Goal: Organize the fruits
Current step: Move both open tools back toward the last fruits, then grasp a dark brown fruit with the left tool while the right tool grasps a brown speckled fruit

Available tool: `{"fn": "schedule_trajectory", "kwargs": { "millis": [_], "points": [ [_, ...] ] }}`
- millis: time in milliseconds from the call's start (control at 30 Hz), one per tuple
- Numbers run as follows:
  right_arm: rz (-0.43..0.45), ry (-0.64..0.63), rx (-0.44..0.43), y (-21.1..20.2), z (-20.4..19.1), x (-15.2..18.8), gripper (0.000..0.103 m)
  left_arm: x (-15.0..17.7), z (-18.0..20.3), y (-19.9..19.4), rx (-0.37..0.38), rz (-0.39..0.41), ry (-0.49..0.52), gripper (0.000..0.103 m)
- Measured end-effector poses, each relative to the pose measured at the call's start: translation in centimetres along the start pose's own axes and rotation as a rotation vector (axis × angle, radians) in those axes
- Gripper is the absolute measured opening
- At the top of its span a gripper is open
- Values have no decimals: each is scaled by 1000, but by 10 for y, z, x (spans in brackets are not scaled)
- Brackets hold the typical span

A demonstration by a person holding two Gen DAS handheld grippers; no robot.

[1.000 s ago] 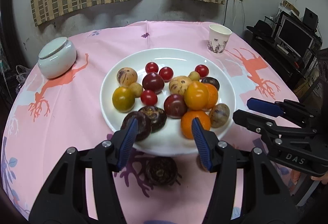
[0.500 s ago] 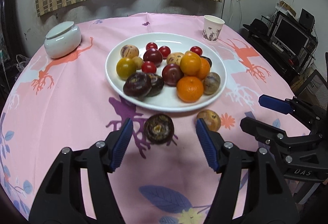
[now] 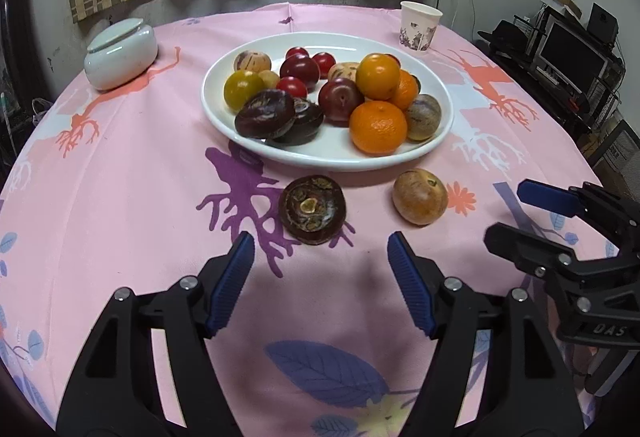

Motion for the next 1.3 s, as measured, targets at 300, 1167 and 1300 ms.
{"fn": "schedule_trajectory", "kwargs": {
  "millis": [300, 1167, 1300],
  "points": [
    [-38, 12, -74, 4, -6, 10, 68, 7, -3, 26, -58, -55, 24, 71],
    [-67, -17, -31, 19, -10, 23, 68, 18, -12, -19, -14, -16, 5, 43],
    [-94, -19, -31, 29, -21, 23, 68, 20, -14, -20, 22, -27, -21, 43]
  ]
}}
Point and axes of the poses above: each gripper's, at about its wrist camera, not at the fingertips, and y roughly the way its jaws point, z to its right, x to its underside, the point moved 6 cm from there along y, roughly the way its jaws point, and after that the axes turned 14 degrees about z, right-handed, at the moved point
